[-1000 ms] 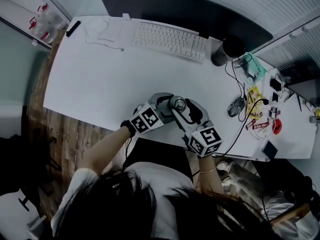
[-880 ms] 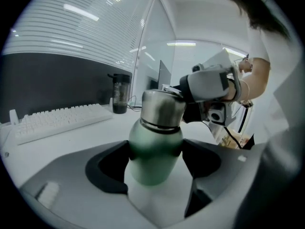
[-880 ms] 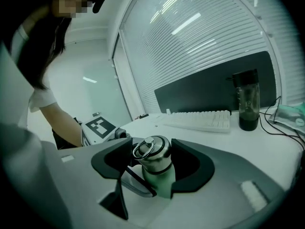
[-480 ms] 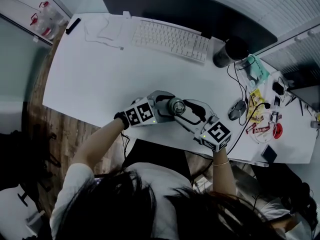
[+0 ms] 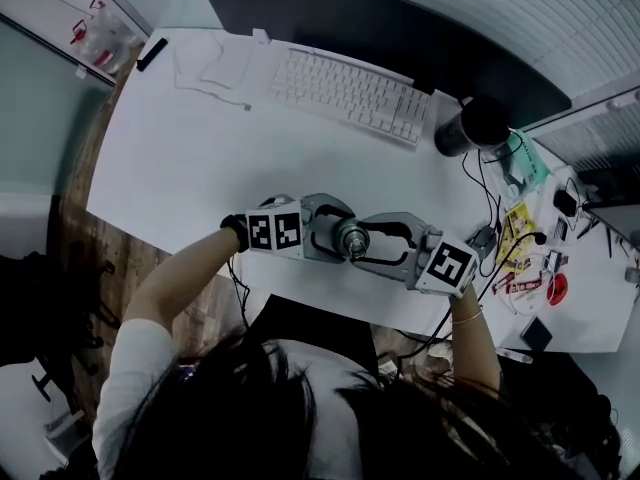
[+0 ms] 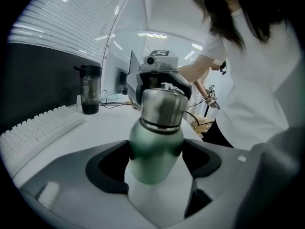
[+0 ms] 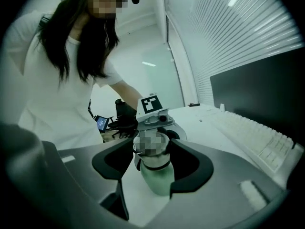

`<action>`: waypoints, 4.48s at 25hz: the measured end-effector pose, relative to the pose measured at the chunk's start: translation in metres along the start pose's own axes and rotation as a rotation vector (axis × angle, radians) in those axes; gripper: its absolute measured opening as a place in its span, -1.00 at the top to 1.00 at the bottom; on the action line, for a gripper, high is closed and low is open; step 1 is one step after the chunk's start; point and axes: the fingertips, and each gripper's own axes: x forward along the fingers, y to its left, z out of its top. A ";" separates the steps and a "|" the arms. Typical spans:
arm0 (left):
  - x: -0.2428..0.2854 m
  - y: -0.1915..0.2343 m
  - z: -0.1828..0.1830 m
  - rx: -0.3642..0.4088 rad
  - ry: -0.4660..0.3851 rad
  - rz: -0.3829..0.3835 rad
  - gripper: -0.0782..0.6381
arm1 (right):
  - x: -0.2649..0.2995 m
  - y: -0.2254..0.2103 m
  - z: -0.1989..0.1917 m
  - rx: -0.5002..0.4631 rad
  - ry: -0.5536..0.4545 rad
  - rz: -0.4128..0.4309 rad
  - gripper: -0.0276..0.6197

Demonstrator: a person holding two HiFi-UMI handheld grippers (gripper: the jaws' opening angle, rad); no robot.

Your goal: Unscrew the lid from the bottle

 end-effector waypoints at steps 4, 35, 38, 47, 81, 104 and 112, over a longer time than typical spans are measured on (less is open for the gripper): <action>0.000 0.001 0.001 0.000 0.009 -0.029 -0.35 | -0.001 -0.003 -0.001 -0.002 0.011 0.025 0.17; 0.001 0.007 0.002 -0.141 -0.123 0.250 -0.35 | -0.007 -0.011 -0.002 0.330 -0.279 -0.885 0.17; 0.001 0.008 0.001 -0.143 -0.128 0.250 -0.35 | -0.007 -0.015 -0.006 0.306 -0.236 -0.899 0.19; 0.000 0.005 0.001 -0.110 -0.109 0.176 -0.35 | -0.004 -0.011 -0.006 0.210 -0.208 -0.575 0.21; -0.009 -0.002 0.015 -0.082 -0.079 0.081 -0.36 | -0.014 0.004 0.032 0.081 -0.115 -0.109 0.21; -0.133 -0.012 0.148 0.084 -0.360 0.423 -0.34 | -0.098 0.034 0.139 -0.133 -0.345 -0.622 0.21; -0.173 0.003 0.178 -0.029 -0.523 0.626 -0.12 | -0.136 0.023 0.149 -0.067 -0.421 -0.935 0.21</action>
